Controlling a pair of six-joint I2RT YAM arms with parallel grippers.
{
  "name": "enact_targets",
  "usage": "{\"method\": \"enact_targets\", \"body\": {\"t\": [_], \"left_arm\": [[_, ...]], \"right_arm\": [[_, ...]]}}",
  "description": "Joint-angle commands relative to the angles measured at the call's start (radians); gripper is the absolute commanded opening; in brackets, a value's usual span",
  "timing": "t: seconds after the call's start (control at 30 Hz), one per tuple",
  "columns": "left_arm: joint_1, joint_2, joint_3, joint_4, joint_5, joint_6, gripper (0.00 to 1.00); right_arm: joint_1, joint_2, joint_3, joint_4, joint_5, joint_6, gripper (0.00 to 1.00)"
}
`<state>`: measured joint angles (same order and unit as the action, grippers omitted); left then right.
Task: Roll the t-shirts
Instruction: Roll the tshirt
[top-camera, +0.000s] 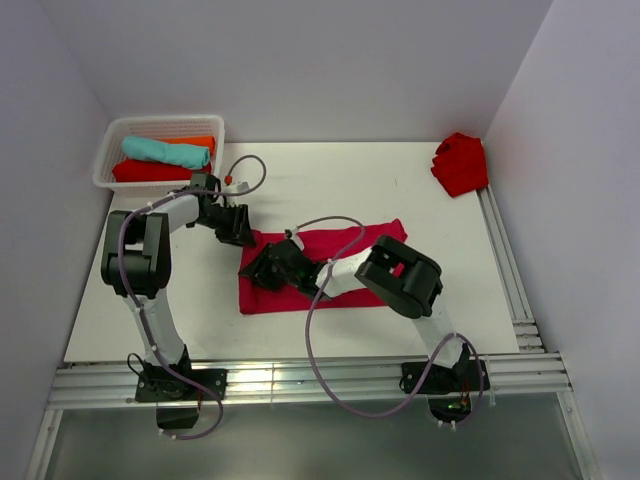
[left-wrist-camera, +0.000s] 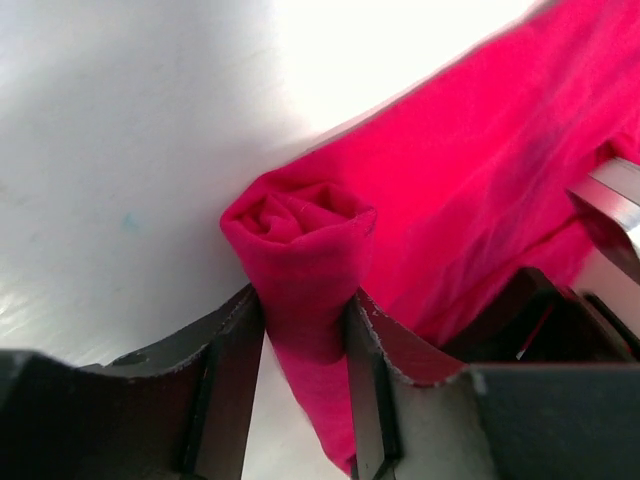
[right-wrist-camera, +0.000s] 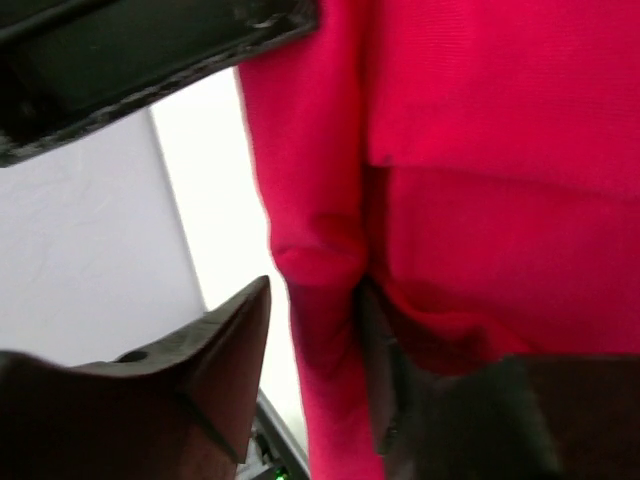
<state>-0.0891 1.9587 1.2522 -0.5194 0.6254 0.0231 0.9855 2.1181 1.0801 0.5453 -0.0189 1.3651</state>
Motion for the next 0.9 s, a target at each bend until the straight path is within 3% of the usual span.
{"method": "enact_targets", "body": {"t": [0.0, 0.13, 0.37, 0.87], "left_arm": [[-0.049, -0.02, -0.023, 0.065, -0.145, -0.015, 0.42], [-0.066, -0.024, -0.022, 0.07, -0.194, -0.049, 0.4], [-0.081, -0.024, -0.011, 0.064, -0.25, -0.045, 0.4], [-0.09, -0.012, 0.015, 0.038, -0.27, -0.041, 0.4]], "right_arm": [[0.019, -0.064, 0.032, -0.29, 0.134, -0.092, 0.5], [0.056, -0.105, 0.102, -0.485, 0.263, -0.133, 0.56], [0.11, -0.124, 0.282, -0.824, 0.427, -0.147, 0.57], [0.173, 0.04, 0.675, -1.157, 0.58, -0.233, 0.55]]}}
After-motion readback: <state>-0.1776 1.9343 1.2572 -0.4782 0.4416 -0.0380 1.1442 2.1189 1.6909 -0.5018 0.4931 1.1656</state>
